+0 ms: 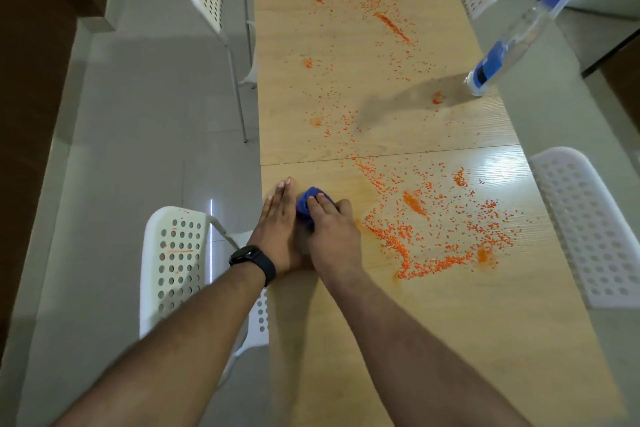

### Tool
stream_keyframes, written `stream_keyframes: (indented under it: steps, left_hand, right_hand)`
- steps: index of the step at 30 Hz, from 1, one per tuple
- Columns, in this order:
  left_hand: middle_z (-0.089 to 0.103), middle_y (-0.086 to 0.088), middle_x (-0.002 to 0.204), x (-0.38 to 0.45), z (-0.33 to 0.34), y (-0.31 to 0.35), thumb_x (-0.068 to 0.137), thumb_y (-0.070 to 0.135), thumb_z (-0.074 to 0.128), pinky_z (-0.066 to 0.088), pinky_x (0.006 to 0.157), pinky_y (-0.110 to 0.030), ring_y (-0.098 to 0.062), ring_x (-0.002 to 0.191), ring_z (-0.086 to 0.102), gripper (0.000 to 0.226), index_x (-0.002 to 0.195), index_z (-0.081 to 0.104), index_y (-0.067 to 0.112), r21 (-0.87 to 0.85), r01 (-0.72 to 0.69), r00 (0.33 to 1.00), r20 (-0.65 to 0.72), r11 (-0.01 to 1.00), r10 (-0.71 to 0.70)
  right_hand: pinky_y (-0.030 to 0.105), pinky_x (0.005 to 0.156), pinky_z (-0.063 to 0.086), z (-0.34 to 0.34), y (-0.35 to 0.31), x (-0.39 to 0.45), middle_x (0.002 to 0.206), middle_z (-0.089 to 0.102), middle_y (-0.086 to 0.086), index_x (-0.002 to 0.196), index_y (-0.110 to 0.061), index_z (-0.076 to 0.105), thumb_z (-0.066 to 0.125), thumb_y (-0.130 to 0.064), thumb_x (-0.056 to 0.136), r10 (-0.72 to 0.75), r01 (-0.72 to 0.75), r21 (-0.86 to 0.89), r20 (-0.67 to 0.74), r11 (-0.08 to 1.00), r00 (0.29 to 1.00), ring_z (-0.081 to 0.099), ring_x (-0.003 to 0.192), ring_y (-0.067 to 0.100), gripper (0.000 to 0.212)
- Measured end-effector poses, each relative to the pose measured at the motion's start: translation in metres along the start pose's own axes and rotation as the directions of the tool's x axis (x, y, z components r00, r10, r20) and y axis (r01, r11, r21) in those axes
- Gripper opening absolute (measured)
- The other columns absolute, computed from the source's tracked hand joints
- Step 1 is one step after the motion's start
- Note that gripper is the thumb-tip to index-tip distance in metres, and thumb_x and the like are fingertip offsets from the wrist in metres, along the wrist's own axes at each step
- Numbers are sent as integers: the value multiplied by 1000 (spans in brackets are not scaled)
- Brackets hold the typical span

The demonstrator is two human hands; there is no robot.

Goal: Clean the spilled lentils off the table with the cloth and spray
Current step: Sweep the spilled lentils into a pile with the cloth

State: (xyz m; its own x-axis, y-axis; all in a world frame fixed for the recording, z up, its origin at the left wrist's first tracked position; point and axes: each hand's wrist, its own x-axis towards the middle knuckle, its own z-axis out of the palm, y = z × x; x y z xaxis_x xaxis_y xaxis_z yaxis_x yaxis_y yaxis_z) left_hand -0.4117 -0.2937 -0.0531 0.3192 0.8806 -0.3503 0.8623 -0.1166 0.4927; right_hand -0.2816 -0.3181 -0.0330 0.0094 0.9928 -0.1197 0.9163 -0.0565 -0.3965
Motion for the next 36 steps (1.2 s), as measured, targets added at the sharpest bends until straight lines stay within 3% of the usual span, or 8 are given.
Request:
stream_keyframes:
  steps: [4,7,10,15,20,23,31,36]
  left_hand:
    - [-29,1,168,0,0,2,33,98,71,-12,128,-34,-15,155,-28,183,157,-32,12,-26,44,999,30,999,-43]
    - [-27,-2,170,0,3,4,33,92,80,-12,128,-35,-15,155,-28,185,158,-31,12,-39,56,998,32,998,-55]
    - [-25,-1,171,-1,3,8,39,82,88,-13,127,-32,-15,156,-26,181,158,-32,15,-48,62,997,40,997,-60]
    - [-29,5,168,-10,5,12,50,70,94,-17,121,-23,-9,153,-26,174,157,-34,18,-83,66,997,36,994,-64]
    - [-29,5,169,-11,7,11,43,76,91,-5,130,-35,-11,156,-23,178,157,-34,21,-137,99,995,0,986,-100]
    - [-29,2,169,-10,4,9,39,77,92,-8,129,-34,-12,155,-27,183,156,-36,17,-121,119,993,-5,985,-121]
    - [-28,-1,170,-9,1,12,37,76,93,-13,126,-32,-13,154,-29,186,155,-36,14,-101,147,989,10,984,-147]
    - [-25,1,170,-14,6,14,47,66,96,-11,127,-33,-14,156,-25,177,157,-33,14,-110,133,991,-15,985,-136]
  right_hand:
    - [38,100,45,-8,25,40,154,54,2,148,-16,54,45,-6,99,58,-64,-75,-72,995,996,44,119,29,51]
    - [36,90,46,-26,51,70,146,59,-2,139,-19,58,41,3,93,249,-254,-26,-121,967,961,42,121,29,54]
    - [37,91,46,-40,65,77,144,60,-2,141,-20,58,40,8,89,310,-310,20,-135,950,941,41,125,30,61]
    - [40,100,49,-38,44,33,154,53,-7,153,-21,51,45,8,89,144,-134,76,-144,988,979,40,125,25,70]
    - [37,101,47,-15,17,6,158,49,-4,156,-21,46,63,-6,93,-109,112,-51,54,992,993,42,123,25,66]
    - [38,97,50,-12,16,32,155,53,-2,152,-20,51,50,-12,102,-150,154,-96,46,983,988,45,121,26,50]
    - [40,93,49,-29,44,89,137,64,0,133,-18,62,39,3,95,137,-143,-44,-117,989,984,44,117,29,50]
    - [40,100,45,-45,48,51,152,55,-4,151,-21,51,44,8,91,211,-201,69,-181,977,961,40,129,29,67]
